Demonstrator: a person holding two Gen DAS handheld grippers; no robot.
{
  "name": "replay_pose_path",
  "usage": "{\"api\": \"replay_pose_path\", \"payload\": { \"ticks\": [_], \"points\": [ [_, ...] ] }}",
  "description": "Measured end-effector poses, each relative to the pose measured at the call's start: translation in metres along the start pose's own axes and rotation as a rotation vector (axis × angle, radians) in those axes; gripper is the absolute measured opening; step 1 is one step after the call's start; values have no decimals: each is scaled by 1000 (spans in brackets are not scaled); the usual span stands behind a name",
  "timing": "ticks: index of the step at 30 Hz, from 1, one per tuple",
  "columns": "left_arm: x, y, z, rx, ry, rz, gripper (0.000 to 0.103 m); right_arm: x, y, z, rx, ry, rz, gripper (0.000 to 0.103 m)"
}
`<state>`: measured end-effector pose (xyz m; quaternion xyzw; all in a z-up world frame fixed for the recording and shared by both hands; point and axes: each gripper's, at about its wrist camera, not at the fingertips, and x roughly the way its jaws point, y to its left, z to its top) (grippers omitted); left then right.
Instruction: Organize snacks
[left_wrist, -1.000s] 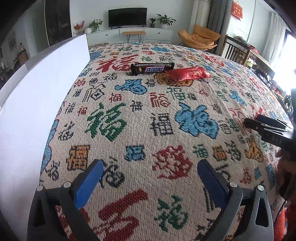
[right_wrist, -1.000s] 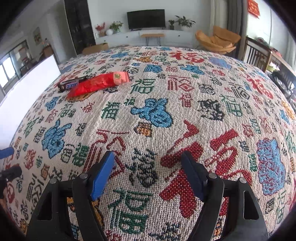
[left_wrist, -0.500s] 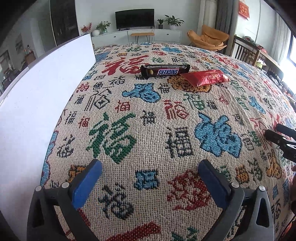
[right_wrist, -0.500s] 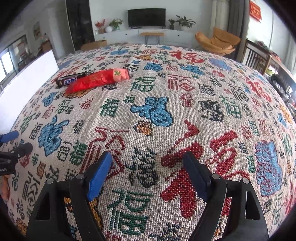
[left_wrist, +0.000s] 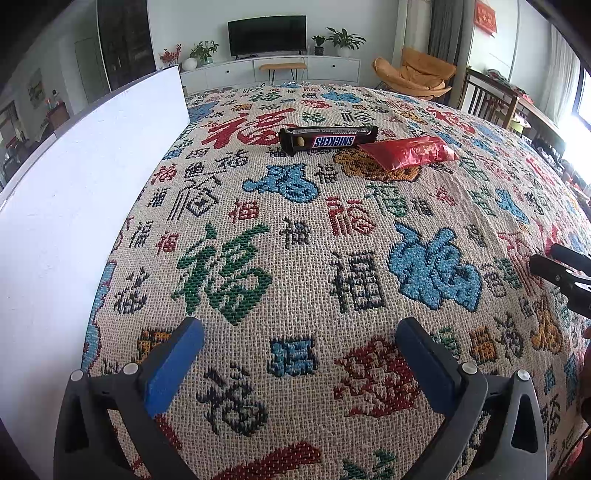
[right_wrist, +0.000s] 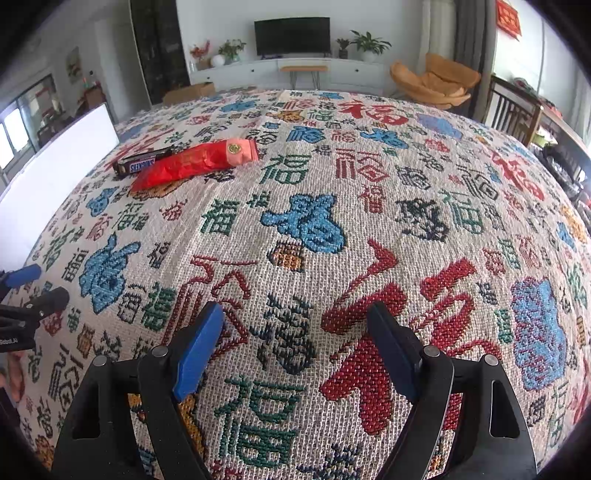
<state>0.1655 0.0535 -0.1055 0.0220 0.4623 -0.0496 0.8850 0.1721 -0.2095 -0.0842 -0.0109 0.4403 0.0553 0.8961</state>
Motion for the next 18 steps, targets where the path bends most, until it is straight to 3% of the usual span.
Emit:
{"api": "replay_pose_path", "payload": {
  "ticks": [5,9,13,18],
  "points": [
    [10,-2,32,117,150,-36,103,-1,-2,0,9,-3,12,83],
    [9,-2,91,249,60,27,103,-1,-4,0,20,-7,27,83],
    [46,-3,142,366,119,30,103,-2,-6,0,31,-11,42,84],
    [86,-17,170,444,143,31,99,-2,-9,0,44,-16,61,84]
  ]
}}
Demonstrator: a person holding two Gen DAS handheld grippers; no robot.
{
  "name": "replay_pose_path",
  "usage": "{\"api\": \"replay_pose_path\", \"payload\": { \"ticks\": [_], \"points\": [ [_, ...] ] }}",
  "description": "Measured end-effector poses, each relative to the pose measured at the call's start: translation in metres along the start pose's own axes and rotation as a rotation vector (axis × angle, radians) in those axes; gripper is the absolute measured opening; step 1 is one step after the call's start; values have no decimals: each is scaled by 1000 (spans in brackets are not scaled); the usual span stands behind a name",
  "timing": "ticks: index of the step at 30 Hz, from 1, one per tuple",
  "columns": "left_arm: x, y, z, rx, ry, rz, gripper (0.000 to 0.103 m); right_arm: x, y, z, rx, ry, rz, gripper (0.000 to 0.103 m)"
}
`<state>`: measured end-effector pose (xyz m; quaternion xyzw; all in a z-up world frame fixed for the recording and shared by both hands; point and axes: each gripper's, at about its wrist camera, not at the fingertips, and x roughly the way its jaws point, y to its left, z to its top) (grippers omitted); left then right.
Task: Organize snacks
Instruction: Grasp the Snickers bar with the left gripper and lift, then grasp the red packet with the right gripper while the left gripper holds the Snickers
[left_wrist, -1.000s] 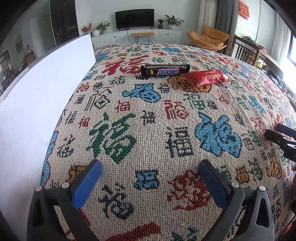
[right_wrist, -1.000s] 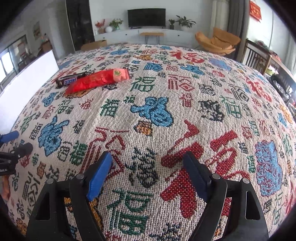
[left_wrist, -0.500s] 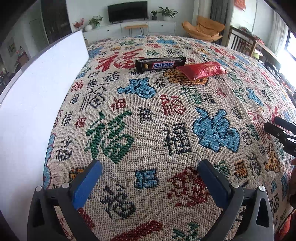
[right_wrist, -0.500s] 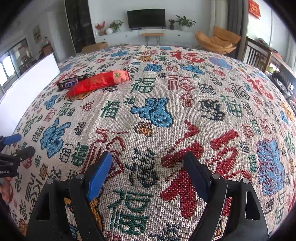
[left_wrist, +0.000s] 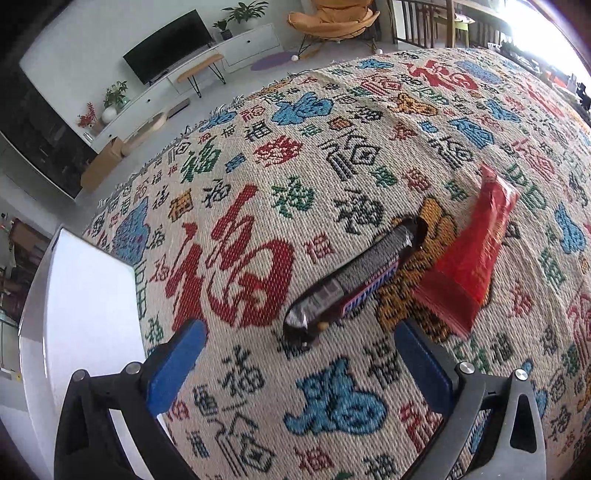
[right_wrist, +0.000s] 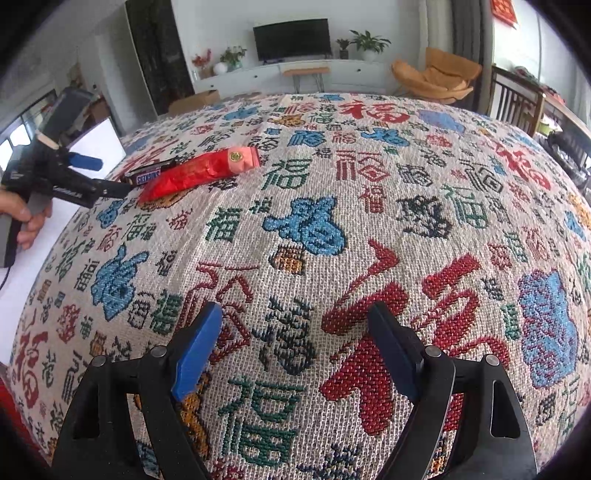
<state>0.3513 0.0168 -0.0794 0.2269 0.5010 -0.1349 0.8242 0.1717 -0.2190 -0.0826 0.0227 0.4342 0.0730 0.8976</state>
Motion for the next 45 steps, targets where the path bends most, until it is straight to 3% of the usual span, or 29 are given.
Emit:
{"api": "replay_pose_path", "payload": {
  "ticks": [5,6,7,8,9,11,12,14,17,20,21,22,23,24,25,27,31,36,40,45],
  "points": [
    [15,-4,13,-21,-18,-106,98,0,-2,0,6,-2,9,84],
    [16,-6,12,-21,-16,-135,90,0,-2,0,7,-3,10,84],
    [16,-9,10,-24,-14,-175,71,-1,-1,0,8,-3,12,84],
    [13,-8,8,-46,-26,-221,65,-1,-2,0,8,-4,13,84],
    [11,-8,7,-63,-28,-226,47,-1,-2,0,9,-4,13,84],
    [5,-7,2,-107,-28,-223,36,-1,-2,0,9,-4,13,84],
    [2,-5,-2,-143,-16,-239,24,-1,-2,0,9,-3,13,84],
    [-4,-2,-16,-258,23,-278,18,-1,-2,0,8,-3,12,84],
    [-23,-7,-52,-418,63,-322,18,-1,-2,0,7,-3,11,84],
    [-51,-25,-91,-463,38,-340,20,-1,-2,0,7,-3,11,84],
    [-58,-30,-101,-455,17,-318,30,-1,-2,0,6,-3,9,84],
    [-64,-34,-108,-445,-3,-295,55,0,-1,0,5,-2,8,84],
    [-69,-37,-115,-438,-32,-265,70,0,-1,0,4,-2,6,84],
    [-73,-40,-122,-441,-66,-223,92,0,-1,0,3,-2,5,84],
    [-76,-41,-126,-451,-93,-198,95,0,-1,0,3,-2,5,84],
    [-73,-38,-129,-471,-121,-206,95,0,-1,0,2,-1,3,84],
    [-53,-38,-117,-501,-106,-226,95,1,1,0,-4,2,-7,84],
    [-38,-36,-106,-517,-112,-106,95,1,2,0,-8,4,-15,84],
    [-39,-23,-112,-589,-146,-138,95,1,1,0,-5,2,-11,84],
    [-38,-22,-117,-561,-150,-108,95,0,0,0,1,0,-4,84]
  ]
}}
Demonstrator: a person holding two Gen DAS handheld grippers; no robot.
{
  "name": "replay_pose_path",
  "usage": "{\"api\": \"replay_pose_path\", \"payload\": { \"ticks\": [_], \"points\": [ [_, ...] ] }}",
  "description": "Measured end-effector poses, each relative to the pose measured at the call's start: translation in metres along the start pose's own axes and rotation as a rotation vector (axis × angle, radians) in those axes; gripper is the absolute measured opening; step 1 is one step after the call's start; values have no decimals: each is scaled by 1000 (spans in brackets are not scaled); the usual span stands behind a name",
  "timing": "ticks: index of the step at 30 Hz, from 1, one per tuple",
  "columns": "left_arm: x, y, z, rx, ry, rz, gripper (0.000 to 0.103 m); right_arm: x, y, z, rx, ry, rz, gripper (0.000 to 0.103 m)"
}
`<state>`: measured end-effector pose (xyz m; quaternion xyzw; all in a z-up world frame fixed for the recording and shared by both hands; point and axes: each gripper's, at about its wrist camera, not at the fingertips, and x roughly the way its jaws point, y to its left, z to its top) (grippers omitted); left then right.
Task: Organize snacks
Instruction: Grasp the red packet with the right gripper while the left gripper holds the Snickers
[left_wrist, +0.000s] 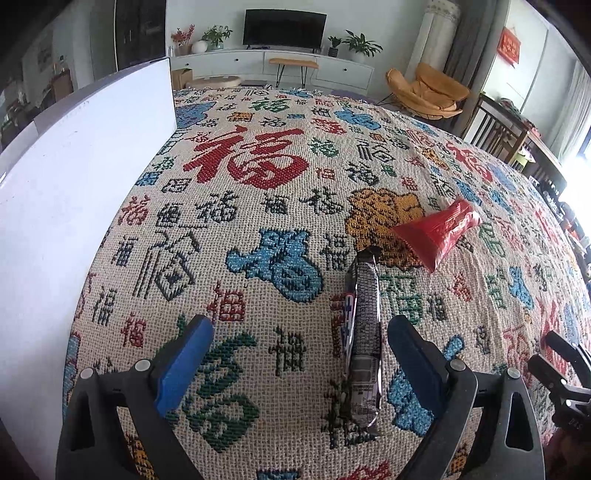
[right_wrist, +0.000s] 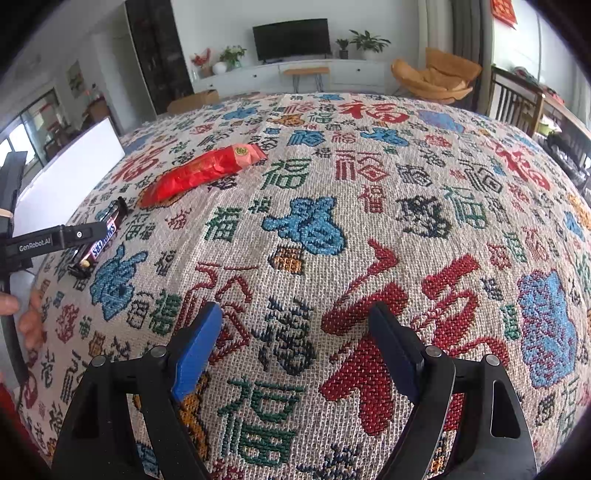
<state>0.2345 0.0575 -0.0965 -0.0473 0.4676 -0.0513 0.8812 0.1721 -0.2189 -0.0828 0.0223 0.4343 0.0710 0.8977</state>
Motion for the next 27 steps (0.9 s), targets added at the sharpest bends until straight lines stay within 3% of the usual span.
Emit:
{"api": "replay_pose_path", "payload": {
  "ticks": [3,8,19,27],
  "points": [
    [-1,-1,-3,20,-21,12,96,0,-1,0,3,-1,4,84],
    [4,-17,-9,125,-33,94,100,0,-1,0,2,-1,2,84],
    [6,-14,-8,106,-25,85,103,1,4,0,-18,8,-24,84],
    [6,-13,-8,106,-24,84,103,6,15,-1,-76,35,-71,90]
  ]
}}
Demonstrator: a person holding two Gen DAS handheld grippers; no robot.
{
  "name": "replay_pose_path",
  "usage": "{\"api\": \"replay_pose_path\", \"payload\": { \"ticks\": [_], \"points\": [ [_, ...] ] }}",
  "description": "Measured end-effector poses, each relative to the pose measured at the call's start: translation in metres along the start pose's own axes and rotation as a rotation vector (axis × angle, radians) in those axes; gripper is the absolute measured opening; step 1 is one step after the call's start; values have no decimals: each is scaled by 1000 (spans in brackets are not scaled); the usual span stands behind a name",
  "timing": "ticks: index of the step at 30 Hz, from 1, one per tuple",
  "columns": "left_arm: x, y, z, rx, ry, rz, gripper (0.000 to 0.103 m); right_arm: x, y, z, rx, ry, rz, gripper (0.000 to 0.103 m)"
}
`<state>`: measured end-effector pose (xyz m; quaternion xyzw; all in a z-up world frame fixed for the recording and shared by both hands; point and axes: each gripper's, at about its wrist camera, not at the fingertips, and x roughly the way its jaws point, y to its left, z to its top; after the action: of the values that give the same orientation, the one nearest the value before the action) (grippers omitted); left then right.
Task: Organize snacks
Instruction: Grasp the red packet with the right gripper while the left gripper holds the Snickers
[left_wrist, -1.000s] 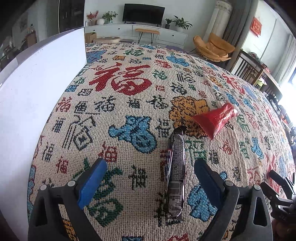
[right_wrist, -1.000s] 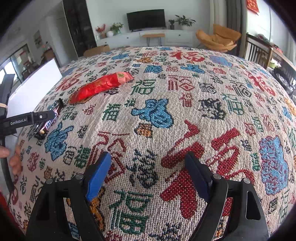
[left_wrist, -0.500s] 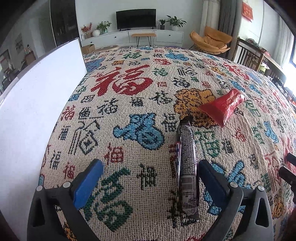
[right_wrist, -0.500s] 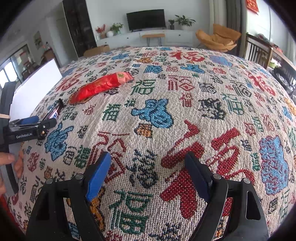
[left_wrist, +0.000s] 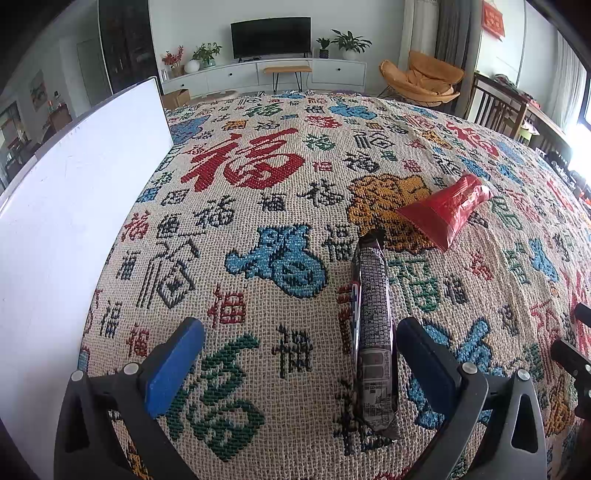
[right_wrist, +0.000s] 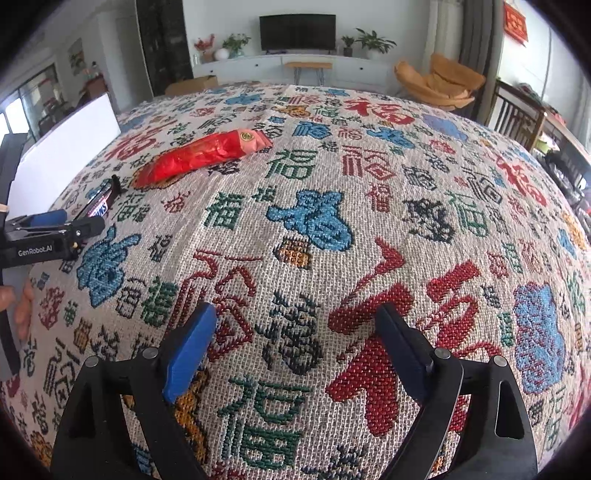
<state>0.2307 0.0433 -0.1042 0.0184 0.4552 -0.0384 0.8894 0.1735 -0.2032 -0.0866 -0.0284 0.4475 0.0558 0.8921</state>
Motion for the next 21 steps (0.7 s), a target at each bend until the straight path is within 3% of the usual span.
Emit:
{"api": "replay_pose_path", "payload": {
  "ticks": [7,10,15,21],
  "points": [
    [0,0,0,0,0,0,103,0,1,1,-5,4,-1,91],
    [1,0,0,1,0,0,103,7,3,18,21,59,13,91],
    [1,0,0,0,0,-1,103,21,9,74,231,65,241,90],
    [1,0,0,-1,0,-2,103,71,43,140,285,147,313,90]
  ]
}}
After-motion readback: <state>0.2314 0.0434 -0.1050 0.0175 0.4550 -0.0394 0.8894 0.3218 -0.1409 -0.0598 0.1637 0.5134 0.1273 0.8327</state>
